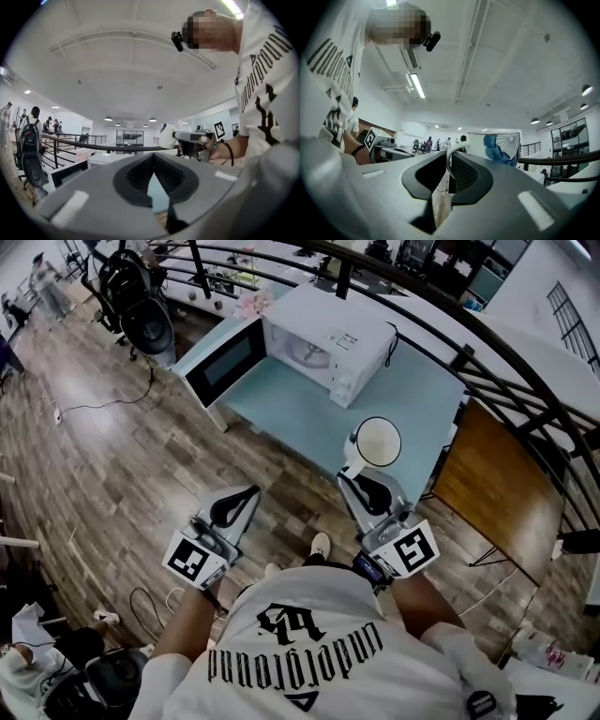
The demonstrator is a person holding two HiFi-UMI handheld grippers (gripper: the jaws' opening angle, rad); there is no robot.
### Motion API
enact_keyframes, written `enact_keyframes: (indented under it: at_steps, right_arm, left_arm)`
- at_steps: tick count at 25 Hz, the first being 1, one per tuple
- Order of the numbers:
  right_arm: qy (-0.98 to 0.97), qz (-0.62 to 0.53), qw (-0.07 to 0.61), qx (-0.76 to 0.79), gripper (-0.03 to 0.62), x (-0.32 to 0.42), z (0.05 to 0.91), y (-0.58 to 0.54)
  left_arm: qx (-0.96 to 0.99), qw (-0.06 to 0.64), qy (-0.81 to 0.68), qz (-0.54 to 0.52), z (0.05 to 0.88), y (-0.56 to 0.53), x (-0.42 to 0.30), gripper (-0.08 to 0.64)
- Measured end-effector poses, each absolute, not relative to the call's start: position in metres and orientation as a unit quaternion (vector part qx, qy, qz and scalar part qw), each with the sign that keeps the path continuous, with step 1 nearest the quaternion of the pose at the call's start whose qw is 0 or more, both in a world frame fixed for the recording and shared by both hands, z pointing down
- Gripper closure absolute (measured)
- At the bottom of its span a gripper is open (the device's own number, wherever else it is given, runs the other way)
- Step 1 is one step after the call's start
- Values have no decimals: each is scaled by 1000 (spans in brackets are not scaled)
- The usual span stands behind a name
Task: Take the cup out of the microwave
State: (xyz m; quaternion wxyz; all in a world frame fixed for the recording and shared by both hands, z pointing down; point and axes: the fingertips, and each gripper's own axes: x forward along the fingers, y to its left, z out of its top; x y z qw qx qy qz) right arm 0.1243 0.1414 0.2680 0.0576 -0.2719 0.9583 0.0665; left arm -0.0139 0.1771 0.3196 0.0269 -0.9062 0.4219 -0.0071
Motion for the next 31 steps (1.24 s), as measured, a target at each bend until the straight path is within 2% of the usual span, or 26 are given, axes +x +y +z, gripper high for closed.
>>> enact_keyframes:
  at_steps: [14, 31]
  right_arm:
    - [949, 87, 59, -298, 554, 75, 260, 255]
    - [945, 95, 49, -309, 554, 73, 263, 282]
  left_arm:
    - [-915, 38, 402, -1, 314, 287, -78, 511]
    - [-922, 30, 387, 3, 322, 302, -82, 509]
